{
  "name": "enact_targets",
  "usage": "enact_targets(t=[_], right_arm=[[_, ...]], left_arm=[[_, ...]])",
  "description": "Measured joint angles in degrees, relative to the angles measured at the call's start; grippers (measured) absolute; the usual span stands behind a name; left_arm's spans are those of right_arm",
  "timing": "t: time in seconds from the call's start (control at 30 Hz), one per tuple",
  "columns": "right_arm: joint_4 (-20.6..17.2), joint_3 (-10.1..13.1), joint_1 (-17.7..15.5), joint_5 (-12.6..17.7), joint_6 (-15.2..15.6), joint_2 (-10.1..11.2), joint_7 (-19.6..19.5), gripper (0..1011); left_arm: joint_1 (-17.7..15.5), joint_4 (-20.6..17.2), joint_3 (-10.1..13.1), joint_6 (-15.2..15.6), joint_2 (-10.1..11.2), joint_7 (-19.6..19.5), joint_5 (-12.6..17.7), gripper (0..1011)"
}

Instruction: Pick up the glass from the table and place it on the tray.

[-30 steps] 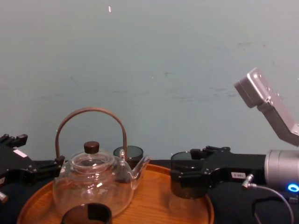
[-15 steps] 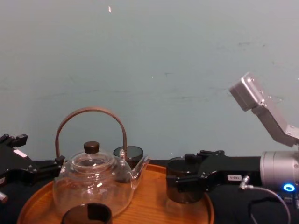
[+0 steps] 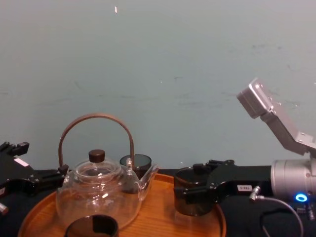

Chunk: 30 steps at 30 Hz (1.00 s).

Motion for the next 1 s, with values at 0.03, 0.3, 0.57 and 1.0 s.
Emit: enact_targets(t=[0.03,0.3,0.57,1.0], right_arm=[[0.00,0.00,0.00,-0.01,0.00,0.00,0.00,940],[0.00,0.01,0.00,0.00,0.03,0.02,0.07,981],[-0.03,0.05,-0.03,0.02,0.03,0.05,0.12,1002],[-5.28,-0.29,-1.97,0.50,5.44,2.08,0.41,1002]], left_arm=[[0.00,0.00,0.00,0.00,0.00,0.00,0.00,1010],[0.00,0.00,0.00,0.00,0.00,0.00,0.00,1010],[0.00,0.00,0.00,0.00,0.00,0.00,0.00,1009],[0.00,0.00,0.00,0.00,0.00,0.00,0.00,1010]])
